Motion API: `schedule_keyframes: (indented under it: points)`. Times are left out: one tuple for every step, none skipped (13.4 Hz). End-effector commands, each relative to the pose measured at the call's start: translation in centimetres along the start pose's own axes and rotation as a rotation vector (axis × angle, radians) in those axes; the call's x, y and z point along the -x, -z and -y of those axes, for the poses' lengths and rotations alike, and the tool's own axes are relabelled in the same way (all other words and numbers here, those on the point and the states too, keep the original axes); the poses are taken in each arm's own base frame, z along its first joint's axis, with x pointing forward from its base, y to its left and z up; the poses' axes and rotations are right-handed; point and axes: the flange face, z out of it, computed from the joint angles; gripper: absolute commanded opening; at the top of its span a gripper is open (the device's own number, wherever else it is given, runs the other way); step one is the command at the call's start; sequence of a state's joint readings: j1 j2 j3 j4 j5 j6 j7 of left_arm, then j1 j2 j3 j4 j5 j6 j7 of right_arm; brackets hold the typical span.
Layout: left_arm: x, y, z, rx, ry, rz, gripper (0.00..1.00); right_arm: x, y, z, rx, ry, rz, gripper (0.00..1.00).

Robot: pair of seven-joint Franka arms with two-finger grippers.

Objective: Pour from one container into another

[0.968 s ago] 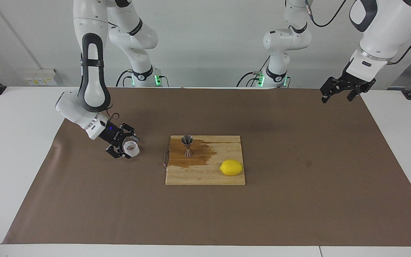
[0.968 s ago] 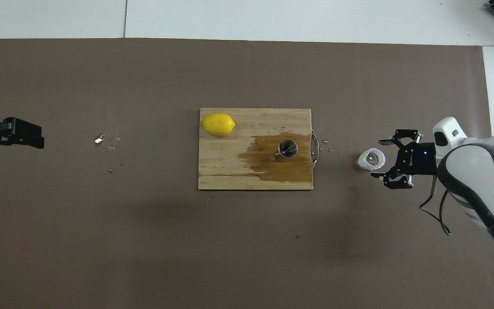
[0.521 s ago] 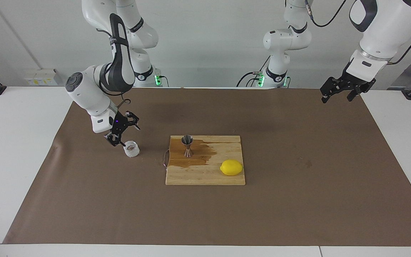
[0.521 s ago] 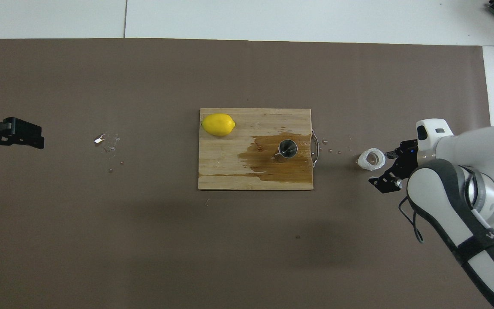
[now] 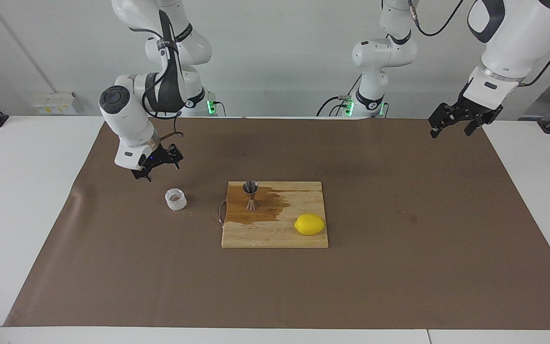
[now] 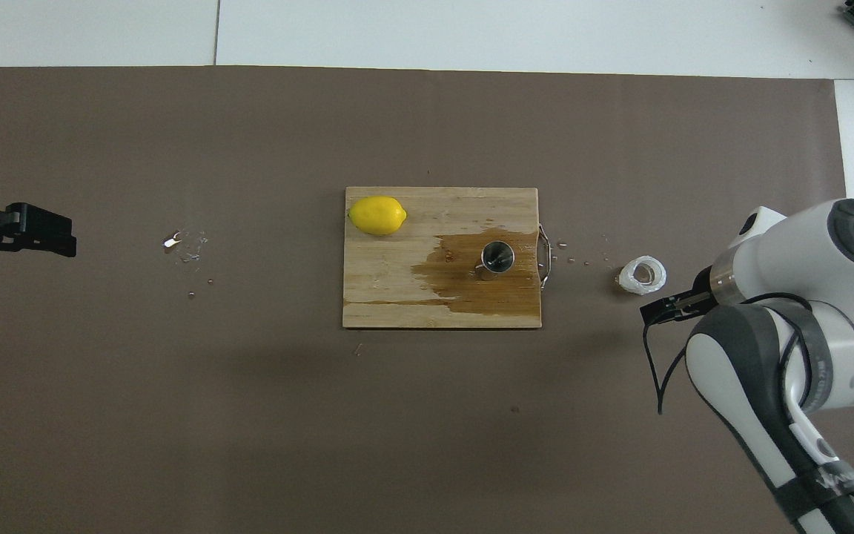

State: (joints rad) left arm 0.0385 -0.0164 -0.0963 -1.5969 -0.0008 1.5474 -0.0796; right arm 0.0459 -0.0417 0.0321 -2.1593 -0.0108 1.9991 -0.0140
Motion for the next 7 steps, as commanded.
schedule_keyframes:
  points:
    - [0.8,0.1,0.2,-0.001,0.012,0.001,1.00,-0.4,2.3,-0.5,0.016,-0.230,-0.016,1.00]
    - [0.8,0.1,0.1,-0.001,0.011,0.001,1.00,-0.7,4.7,-1.2,0.006,-0.248,-0.024,1.00]
    - [0.8,0.1,0.2,-0.001,0.012,0.001,1.00,-1.1,8.6,-1.2,0.004,-0.259,-0.031,1.00]
    - [0.8,0.1,0.2,-0.001,0.012,0.001,1.00,-1.6,12.9,-1.6,-0.010,-0.278,-0.042,1.00]
    - [0.8,0.1,0.2,-0.001,0.012,0.001,1.00,-1.9,16.0,-2.2,-0.042,-0.285,-0.043,1.00]
    - [0.8,0.1,0.2,-0.001,0.012,0.001,1.00,-1.6,19.3,-3.7,-0.069,-0.266,-0.068,1.00]
    - [0.8,0.1,0.2,-0.001,0.012,0.001,1.00,-1.6,21.6,-4.4,-0.072,-0.242,-0.080,1.00]
